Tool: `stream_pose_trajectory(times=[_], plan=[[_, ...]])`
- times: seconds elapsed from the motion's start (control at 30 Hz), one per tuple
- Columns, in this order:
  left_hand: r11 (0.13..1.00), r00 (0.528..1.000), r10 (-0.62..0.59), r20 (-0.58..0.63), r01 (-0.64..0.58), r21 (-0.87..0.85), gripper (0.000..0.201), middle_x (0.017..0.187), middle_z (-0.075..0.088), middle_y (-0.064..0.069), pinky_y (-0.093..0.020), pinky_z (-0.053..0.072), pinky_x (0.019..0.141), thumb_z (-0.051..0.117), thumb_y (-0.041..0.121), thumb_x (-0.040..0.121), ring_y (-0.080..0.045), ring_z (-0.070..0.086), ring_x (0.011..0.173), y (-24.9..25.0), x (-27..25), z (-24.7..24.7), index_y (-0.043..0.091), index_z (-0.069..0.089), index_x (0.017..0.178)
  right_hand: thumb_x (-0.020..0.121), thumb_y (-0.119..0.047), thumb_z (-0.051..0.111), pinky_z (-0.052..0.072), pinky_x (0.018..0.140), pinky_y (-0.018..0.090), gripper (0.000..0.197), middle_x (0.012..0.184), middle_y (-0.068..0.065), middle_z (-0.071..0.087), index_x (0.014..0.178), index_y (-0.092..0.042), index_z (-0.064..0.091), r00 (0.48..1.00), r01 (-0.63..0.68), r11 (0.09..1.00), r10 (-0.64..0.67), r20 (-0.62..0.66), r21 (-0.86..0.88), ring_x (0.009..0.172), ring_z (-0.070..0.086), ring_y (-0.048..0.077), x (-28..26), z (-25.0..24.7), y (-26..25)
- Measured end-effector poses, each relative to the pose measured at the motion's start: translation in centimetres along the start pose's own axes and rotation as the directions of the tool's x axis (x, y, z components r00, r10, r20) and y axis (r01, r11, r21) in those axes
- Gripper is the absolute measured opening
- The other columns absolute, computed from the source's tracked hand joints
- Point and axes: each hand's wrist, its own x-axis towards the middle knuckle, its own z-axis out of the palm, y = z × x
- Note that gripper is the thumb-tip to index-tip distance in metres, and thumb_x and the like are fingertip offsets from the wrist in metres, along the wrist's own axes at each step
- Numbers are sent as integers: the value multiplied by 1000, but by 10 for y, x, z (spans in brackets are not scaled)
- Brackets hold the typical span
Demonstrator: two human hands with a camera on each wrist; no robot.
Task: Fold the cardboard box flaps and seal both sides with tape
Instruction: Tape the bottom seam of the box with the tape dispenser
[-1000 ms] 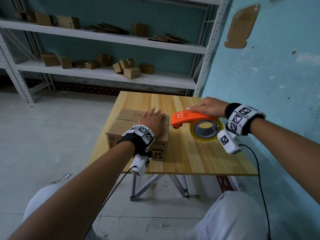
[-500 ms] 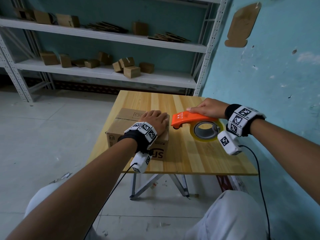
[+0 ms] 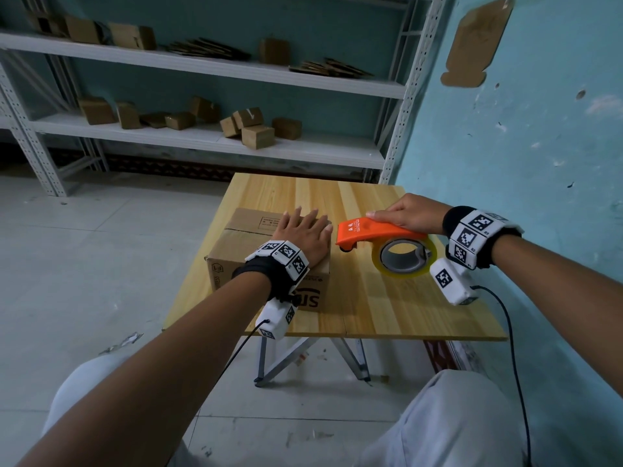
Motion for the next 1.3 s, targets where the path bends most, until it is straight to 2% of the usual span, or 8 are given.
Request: stream_pose_trajectory(times=[0.17,0.4,0.57,0.7,0.93,1.1,1.23,1.3], plan=[[1000,1000,-12,1,12,0,50,161,8,0,-48,2,119,13,38,102,-27,1,148,1,-3,-3,25,16,151,91,-58,51,48,66,22,60,75,12,67,97,-3,73,1000,-4,1000,4,2,16,60,62,16,-3,2,1],[1000,999,-9,33,8,28,53,161,4,0,-47,1,119,12,38,102,-27,-2,148,-1,-4,-3,24,9,152,92,-56,52,47,64,23,40,78,8,69,90,-20,69,1000,-8,996,7,13,86,62,63,16,-9,6,7],[999,999,2,53,-5,54,53,162,3,0,-48,1,119,15,39,102,-28,-3,148,-2,-2,-1,24,8,152,93,-54,51,46,60,21,49,74,7,68,95,-9,71,1000,1,996,-2,14,93,57,63,14,-9,6,10],[998,999,1,50,-4,57,53,162,2,0,-47,1,118,14,39,102,-28,-3,148,-1,-3,-2,24,8,152,90,-58,51,49,64,24,53,82,12,71,100,-11,72,1000,-15,997,14,13,80,64,66,19,-11,3,17],[1000,999,-17,39,16,19,53,161,5,1,-46,2,119,13,38,102,-26,-1,148,1,-4,-3,24,9,152,89,-60,52,48,65,24,46,85,9,70,101,-19,71,1000,-18,999,18,-3,46,70,66,19,-14,6,17],[1000,999,-12,30,12,14,52,161,5,1,-46,2,119,13,38,102,-27,0,148,1,-3,-2,24,11,152,89,-60,52,51,75,29,49,88,8,70,103,-18,72,1000,-19,1000,19,-13,9,77,66,21,-16,6,15],[999,999,12,31,-13,44,52,161,6,-1,-48,3,119,15,38,101,-29,0,148,-3,-1,1,23,12,151,90,-60,51,48,69,24,45,87,5,68,98,-21,71,1000,-16,1000,16,-14,-15,78,65,21,-18,10,12],[999,1000,14,25,-15,43,52,161,6,-1,-48,3,118,15,38,101,-29,1,148,-2,-1,1,23,12,151,90,-60,50,47,67,24,47,89,6,68,102,-19,71,1000,-17,1000,17,-9,-10,77,65,20,-19,8,13]])
